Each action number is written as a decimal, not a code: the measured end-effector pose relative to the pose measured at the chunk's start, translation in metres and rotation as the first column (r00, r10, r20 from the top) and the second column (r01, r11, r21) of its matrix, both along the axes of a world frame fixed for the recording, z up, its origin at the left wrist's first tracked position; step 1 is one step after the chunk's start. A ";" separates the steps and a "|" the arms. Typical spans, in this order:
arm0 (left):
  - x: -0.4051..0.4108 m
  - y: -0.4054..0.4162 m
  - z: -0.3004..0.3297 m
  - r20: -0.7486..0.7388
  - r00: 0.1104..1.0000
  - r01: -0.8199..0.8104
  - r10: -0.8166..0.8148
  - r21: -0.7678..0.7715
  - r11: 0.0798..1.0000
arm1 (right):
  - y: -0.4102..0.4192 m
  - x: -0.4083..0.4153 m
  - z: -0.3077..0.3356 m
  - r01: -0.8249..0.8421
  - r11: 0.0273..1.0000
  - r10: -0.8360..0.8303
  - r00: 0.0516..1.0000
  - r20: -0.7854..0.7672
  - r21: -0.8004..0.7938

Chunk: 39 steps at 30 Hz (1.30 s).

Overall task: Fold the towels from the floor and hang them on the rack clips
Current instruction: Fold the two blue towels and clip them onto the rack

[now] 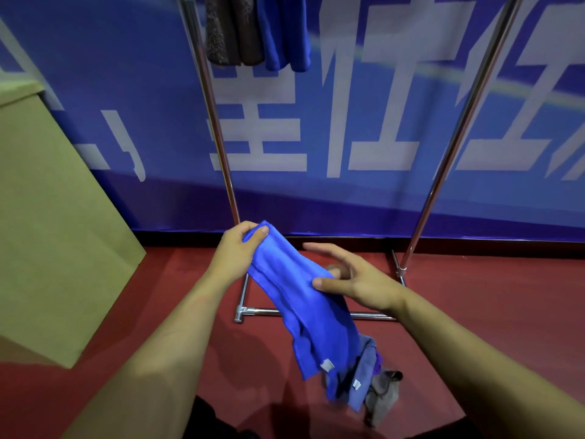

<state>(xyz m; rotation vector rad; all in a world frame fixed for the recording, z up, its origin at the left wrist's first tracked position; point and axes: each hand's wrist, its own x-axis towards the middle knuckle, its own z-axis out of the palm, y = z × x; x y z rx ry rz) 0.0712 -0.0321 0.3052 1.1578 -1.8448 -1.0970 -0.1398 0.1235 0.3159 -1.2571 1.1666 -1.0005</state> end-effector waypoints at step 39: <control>-0.071 0.080 0.019 -0.670 0.742 0.489 0.027 0.567 0.663 | -0.004 0.004 0.026 0.602 0.794 -0.552 0.775 0.307 -0.091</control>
